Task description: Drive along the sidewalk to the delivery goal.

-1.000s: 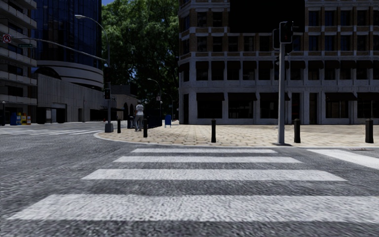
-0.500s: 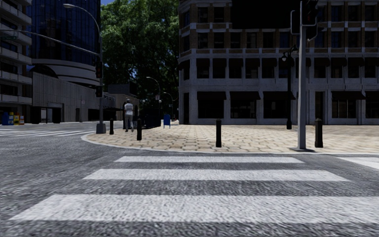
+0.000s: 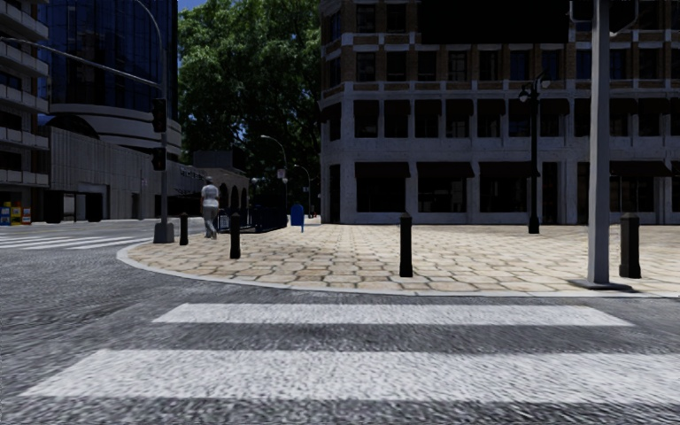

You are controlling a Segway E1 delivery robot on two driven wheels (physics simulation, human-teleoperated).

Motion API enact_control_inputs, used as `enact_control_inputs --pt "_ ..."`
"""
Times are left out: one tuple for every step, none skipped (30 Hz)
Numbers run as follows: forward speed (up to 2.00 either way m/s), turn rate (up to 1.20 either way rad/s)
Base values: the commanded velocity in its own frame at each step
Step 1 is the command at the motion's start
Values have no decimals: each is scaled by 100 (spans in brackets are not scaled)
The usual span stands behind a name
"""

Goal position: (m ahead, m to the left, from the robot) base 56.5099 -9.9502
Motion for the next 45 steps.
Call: enact_control_inputs --pt "200 27" --pt "200 27" --pt "200 28" --pt "200 28" --pt "200 28" --pt "200 28" --pt "200 28" --pt "200 28" --pt "200 28" --pt "200 28" --pt "200 28" --pt "200 27" --pt "200 0" --pt "200 0" --pt "200 0" --pt "200 0" --pt "200 0" --pt "200 0" --pt "200 0" --pt "200 0" --pt "200 0" --pt "200 0" --pt "200 0" --pt "200 0" --pt "200 0" --pt "200 0" --pt "200 0" --pt "200 0" --pt "200 0" --pt "200 0" --pt "200 0" --pt "200 0" --pt "195 0" --pt "167 -1" --pt "143 -3" --pt "137 -5" --pt "137 -5" --pt "135 -9" --pt "134 -11" --pt "134 -13" --pt "134 -13" --pt "134 -17" --pt "134 -21" --pt "134 -22" --pt "133 -23"
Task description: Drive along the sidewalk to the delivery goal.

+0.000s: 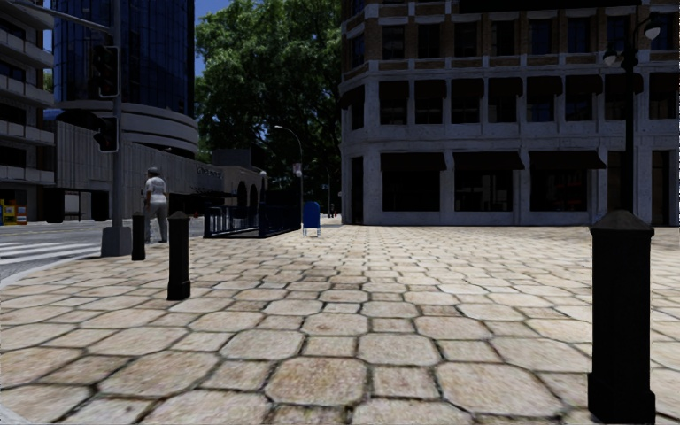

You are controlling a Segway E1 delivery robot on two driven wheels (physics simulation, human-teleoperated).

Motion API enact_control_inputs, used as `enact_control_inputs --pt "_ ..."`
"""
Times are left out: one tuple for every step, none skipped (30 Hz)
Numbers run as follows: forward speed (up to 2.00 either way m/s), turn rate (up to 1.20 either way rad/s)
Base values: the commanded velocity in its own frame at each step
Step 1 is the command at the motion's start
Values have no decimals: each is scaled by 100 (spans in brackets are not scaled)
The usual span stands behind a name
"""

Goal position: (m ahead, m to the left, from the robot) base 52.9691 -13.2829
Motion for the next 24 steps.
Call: enact_control_inputs --pt "133 -23" --pt "133 -23" --pt "133 -23" --pt "133 -24" --pt "133 -27" --pt "133 -27" --pt "133 -29" --pt "133 -30" --pt "133 -31" --pt "133 -31" --pt "133 -31" --pt "133 -31" --pt "133 -30" --pt "133 -16" --pt "133 -16" --pt "133 -1" --pt "133 0" --pt "133 0" --pt "133 0" --pt "133 0" --pt "133 0" --pt "133 0" --pt "133 0" --pt "133 0"
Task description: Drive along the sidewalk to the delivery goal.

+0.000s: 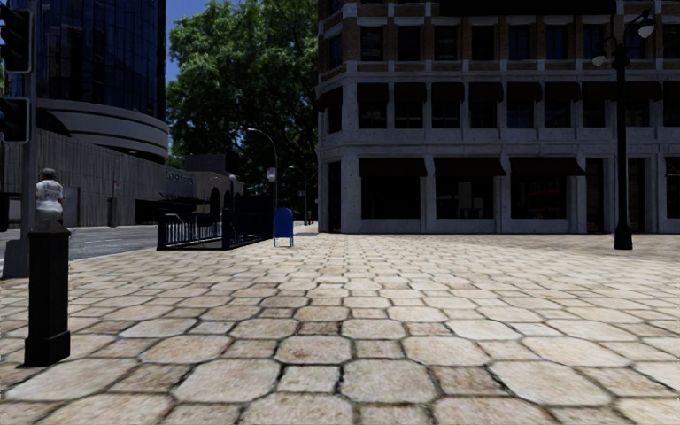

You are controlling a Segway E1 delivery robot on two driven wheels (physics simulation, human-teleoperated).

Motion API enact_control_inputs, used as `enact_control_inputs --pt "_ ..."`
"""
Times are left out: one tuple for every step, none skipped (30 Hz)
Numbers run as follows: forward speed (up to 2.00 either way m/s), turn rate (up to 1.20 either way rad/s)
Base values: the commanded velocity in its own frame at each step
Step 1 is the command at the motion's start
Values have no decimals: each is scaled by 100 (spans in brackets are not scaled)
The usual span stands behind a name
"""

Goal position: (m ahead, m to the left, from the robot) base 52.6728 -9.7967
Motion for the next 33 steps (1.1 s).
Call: enact_control_inputs --pt "133 0" --pt "133 0" --pt "133 0" --pt "133 0" --pt "133 0" --pt "146 0" --pt "146 0" --pt "200 0" --pt "200 0" --pt "200 0" --pt "200 0" --pt "200 0" --pt "200 0" --pt "200 0" --pt "200 0" --pt "200 0" --pt "200 0" --pt "200 0" --pt "200 0" --pt "200 0" --pt "200 0" --pt "200 0" --pt "200 0" --pt "200 0" --pt "200 0" --pt "200 0" --pt "200 0" --pt "200 0" --pt "200 0" --pt "200 0" --pt "200 0" --pt "200 0" --pt "200 0"
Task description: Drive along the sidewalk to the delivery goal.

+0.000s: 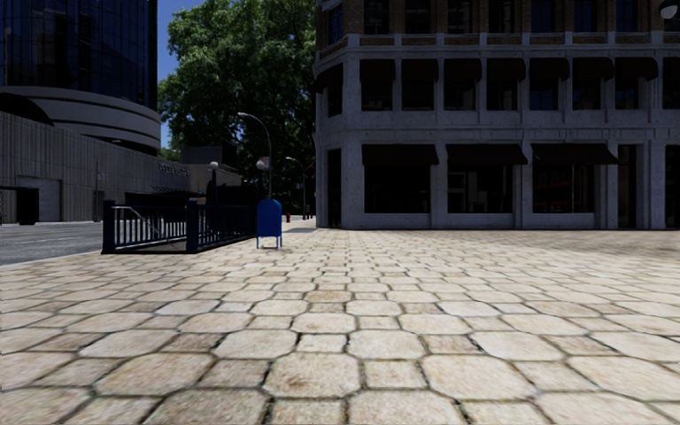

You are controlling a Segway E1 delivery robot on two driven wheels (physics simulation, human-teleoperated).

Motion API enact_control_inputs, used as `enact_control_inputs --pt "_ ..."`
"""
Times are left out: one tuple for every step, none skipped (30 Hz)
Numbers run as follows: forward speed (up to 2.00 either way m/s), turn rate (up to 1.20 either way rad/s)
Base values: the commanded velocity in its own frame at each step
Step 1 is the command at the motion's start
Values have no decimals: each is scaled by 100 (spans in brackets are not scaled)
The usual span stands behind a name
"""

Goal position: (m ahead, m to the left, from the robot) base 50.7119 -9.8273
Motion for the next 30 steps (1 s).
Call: enact_control_inputs --pt "200 0" --pt "200 0" --pt "200 0" --pt "200 0" --pt "200 0" --pt "200 0" --pt "200 0" --pt "200 0" --pt "200 0" --pt "200 0" --pt "200 0" --pt "200 0" --pt "200 0" --pt "200 0" --pt "200 0" --pt "200 0" --pt "200 0" --pt "200 0" --pt "200 0" --pt "200 0" --pt "200 0" --pt "200 0" --pt "200 0" --pt "200 0" --pt "200 0" --pt "200 0" --pt "200 0" --pt "200 0" --pt "200 0" --pt "200 0"
